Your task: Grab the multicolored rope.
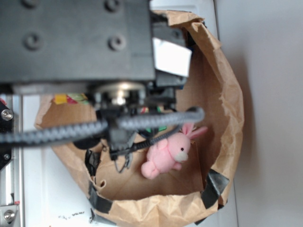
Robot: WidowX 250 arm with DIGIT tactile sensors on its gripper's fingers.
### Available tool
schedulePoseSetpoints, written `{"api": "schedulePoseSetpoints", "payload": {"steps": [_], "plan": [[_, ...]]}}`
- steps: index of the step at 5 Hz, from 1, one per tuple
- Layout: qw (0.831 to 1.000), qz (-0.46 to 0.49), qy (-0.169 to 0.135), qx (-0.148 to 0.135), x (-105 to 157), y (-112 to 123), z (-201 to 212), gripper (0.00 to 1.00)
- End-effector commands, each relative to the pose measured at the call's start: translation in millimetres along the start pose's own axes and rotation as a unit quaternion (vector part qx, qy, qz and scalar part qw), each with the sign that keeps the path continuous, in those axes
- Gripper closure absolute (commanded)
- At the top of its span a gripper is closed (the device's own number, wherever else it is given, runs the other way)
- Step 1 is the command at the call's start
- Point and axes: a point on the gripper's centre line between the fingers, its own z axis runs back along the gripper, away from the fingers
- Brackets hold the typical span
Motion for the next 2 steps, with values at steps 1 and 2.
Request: {"api": "schedulePoseSetpoints", "payload": {"steps": [1,2], "plan": [[0.999,-0.001,-0.035,-0.001,10.2,-2.8,11.4,1.0],[0.999,0.0,-0.039,0.004,10.0,-3.5,12.3,1.0]]}}
